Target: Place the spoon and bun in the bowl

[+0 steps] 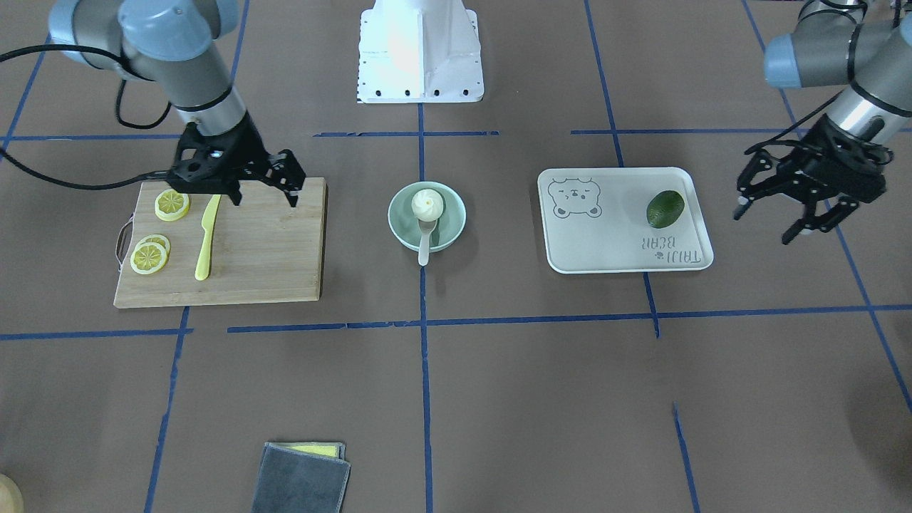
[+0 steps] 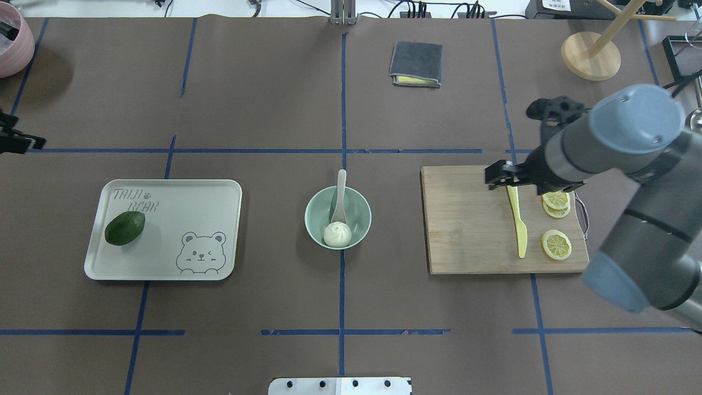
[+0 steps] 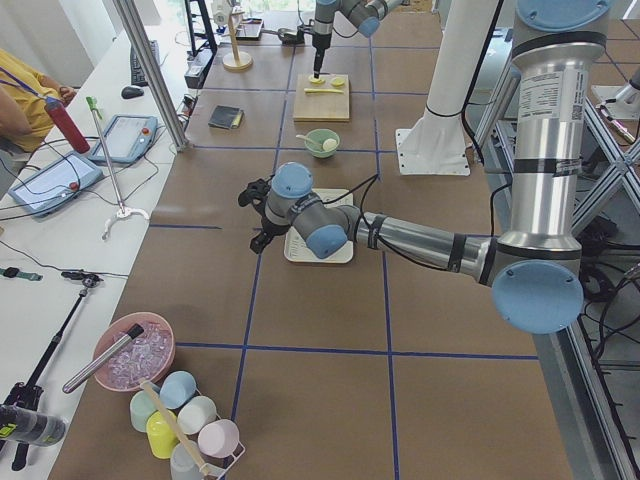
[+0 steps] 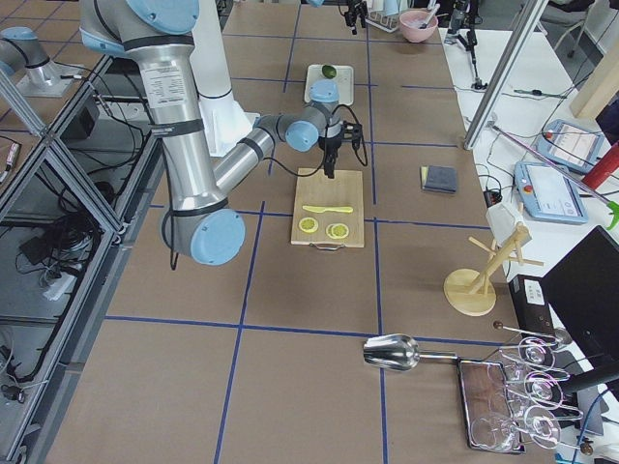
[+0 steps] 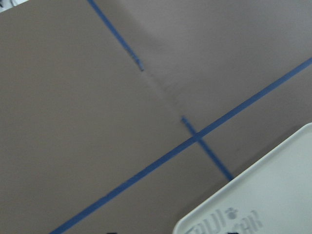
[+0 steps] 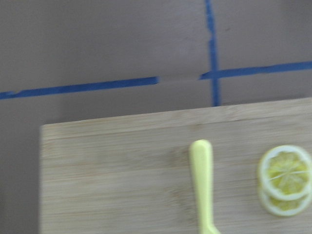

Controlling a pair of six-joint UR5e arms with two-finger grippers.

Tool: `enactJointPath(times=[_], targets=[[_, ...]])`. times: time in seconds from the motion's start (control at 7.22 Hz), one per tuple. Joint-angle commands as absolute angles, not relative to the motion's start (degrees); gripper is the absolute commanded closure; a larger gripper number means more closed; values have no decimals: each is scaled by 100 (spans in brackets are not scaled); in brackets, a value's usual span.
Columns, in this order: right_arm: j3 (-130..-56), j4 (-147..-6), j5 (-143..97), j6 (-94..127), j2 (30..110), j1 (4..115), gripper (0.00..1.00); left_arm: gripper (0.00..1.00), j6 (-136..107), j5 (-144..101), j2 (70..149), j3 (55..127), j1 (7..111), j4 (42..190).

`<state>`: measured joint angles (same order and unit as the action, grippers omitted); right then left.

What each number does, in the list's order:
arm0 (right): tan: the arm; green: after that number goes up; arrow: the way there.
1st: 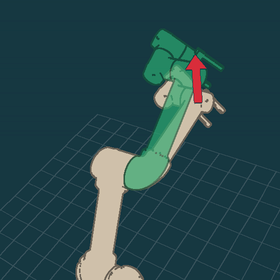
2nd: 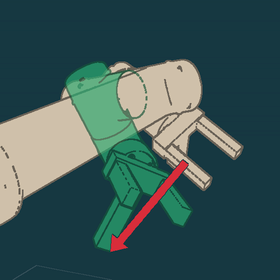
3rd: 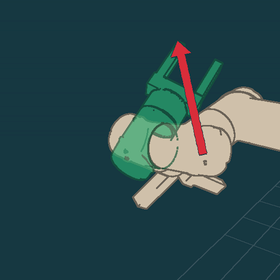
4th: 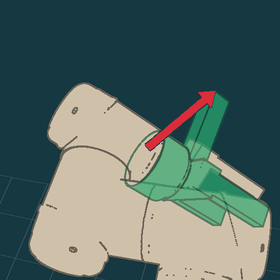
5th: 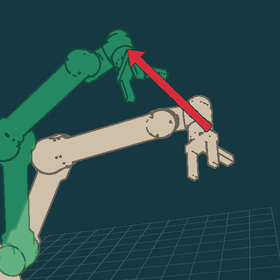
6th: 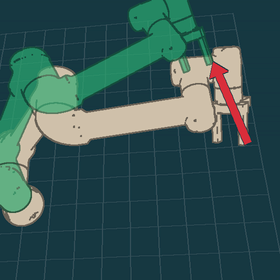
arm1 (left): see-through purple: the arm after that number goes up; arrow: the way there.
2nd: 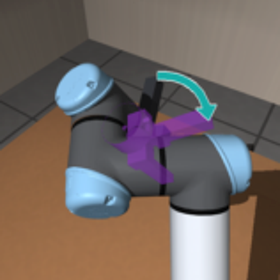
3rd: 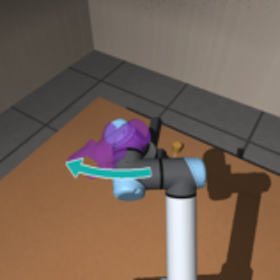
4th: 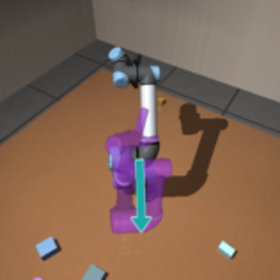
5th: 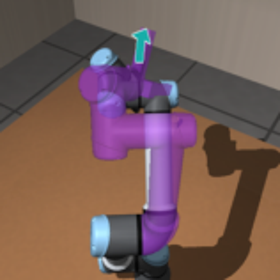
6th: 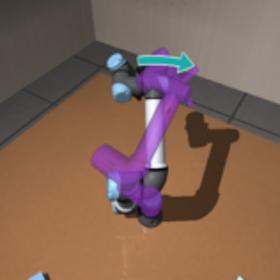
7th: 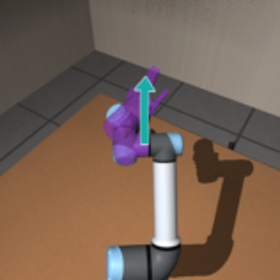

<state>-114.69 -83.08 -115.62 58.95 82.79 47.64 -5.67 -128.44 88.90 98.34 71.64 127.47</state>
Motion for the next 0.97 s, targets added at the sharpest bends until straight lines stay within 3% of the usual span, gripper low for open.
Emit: enactJointPath(times=[0.0, 0.28, 0.55, 0.83], targets=[[-11479, -8375, -12493, 3186, 9462, 6635, 0, 19, 1084, -13095, 8772, 9178, 8511, 12491], [-10989, -8455, -13330, 1137, 9877, 8246, 0, 19, 1204, -13515, 8876, 9385, 8911, 10926], [-10460, -8866, -13421, -468, 9870, 8972, 0, 17, 1161, -13526, 9218, 9675, 8982, 9360], [-10476, -9062, -13333, -571, 10019, 8974, 0, 0, 1151, -13526, 9300, 9783, 8982, 8464]])
